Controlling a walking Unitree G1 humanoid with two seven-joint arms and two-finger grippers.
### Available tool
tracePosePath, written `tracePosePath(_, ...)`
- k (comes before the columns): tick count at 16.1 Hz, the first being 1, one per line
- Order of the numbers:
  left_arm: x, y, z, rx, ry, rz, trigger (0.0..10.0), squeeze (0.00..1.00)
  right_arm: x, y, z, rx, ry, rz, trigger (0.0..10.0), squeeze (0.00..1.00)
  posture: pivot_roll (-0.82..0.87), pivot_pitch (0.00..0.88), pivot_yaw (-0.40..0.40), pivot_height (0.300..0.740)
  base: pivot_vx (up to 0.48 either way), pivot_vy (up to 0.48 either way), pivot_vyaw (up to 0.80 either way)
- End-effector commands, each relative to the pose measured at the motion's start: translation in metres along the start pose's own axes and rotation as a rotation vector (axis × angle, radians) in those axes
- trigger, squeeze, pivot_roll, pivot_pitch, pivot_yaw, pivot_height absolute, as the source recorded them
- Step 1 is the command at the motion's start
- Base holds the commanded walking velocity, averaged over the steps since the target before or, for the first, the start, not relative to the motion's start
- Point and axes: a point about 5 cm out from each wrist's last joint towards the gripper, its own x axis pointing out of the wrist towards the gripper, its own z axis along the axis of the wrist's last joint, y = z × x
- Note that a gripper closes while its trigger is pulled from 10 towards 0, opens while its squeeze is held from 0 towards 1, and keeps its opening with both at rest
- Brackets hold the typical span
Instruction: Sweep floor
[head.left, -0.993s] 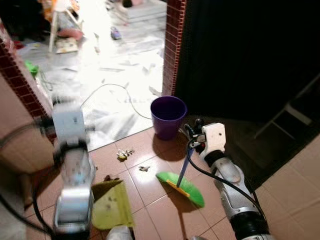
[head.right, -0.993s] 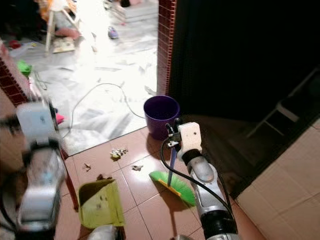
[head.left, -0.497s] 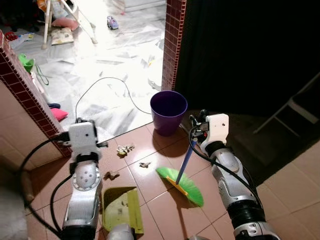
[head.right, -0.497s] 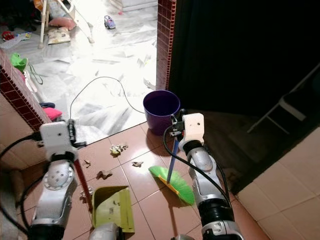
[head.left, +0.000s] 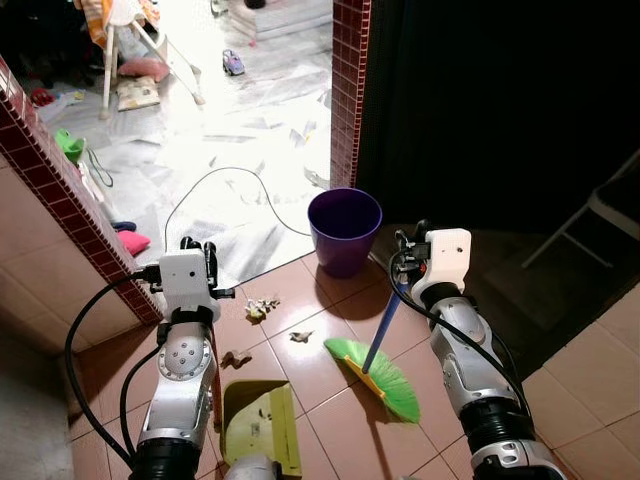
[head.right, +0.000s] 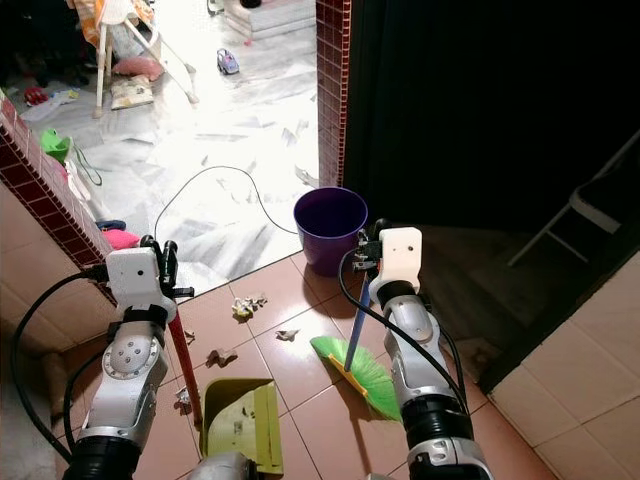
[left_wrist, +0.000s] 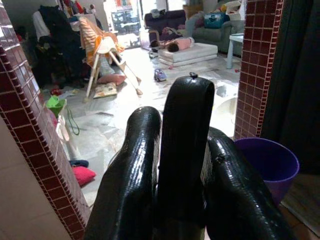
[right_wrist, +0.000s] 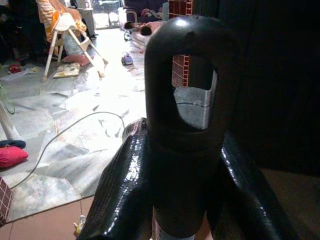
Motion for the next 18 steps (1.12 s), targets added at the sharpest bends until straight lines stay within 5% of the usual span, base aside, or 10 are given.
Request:
tracePosePath(1,-0.0026,-0.0069,-0.0110,-0.013,0.048,-0.046,10.0,0.00,0.0018,0.0019,-0.0030,0.013,0.026,-0.003,10.0,0.00,-0.01,0.000,0.072,0.740,0.000,0.000,0.00)
tracePosePath(18,-0.0022,-0.0069,-0.0115,-0.014,0.045,-0.047,10.0,0.00,0.0020,0.0019,-0.0031,0.012,0.025,-0.004,10.0,0.00,-0.01,0.000,0.072,0.740,0.000,0.000,0.00)
